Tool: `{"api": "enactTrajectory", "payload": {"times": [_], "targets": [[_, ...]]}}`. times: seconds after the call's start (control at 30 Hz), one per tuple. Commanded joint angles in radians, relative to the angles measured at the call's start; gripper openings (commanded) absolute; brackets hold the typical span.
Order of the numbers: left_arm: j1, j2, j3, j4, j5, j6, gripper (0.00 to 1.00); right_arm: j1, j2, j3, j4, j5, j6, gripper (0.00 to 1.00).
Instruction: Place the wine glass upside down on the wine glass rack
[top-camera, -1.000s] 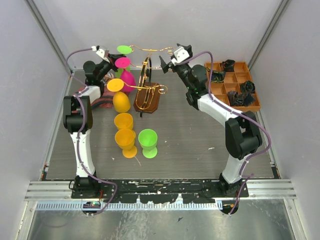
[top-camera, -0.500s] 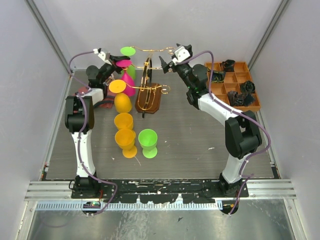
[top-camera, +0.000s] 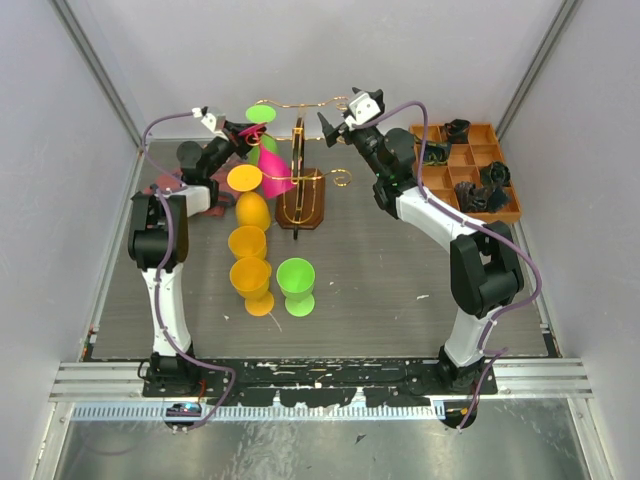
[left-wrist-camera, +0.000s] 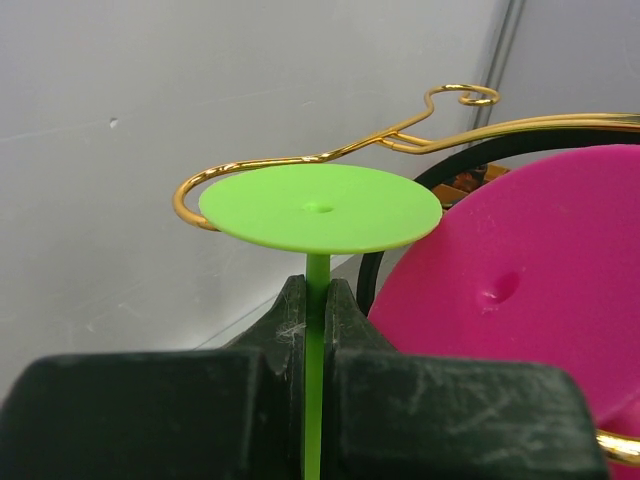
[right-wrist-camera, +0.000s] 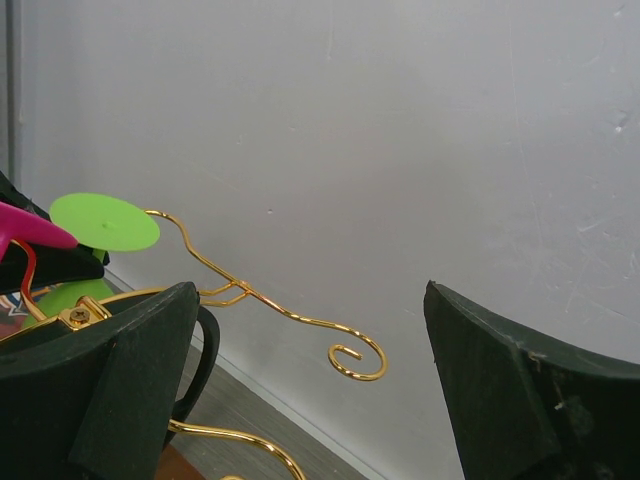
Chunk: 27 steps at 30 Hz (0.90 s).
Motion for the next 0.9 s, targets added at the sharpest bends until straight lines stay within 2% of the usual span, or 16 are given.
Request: {"api": "enactTrajectory", "payload": {"times": [0.0,0.53,0.87], "targets": [[-0.01,-0.035,-0.001,0.042,0.007,0.026,0.0,-0.005,-0.002,0.023,0.05,-0.01,0.013,1.0],[0.014,0.032,0.079,0.035,-0.13,0.087,0.03,-0.01,0.002,0.022,0.048,-0.009,0.011,1.0],[0.022,0.062,0.107,0.036,-0.095,0.059,0.04,-0.014,0.013,0.031,0.045,-0.013,0.013,1.0]]}}
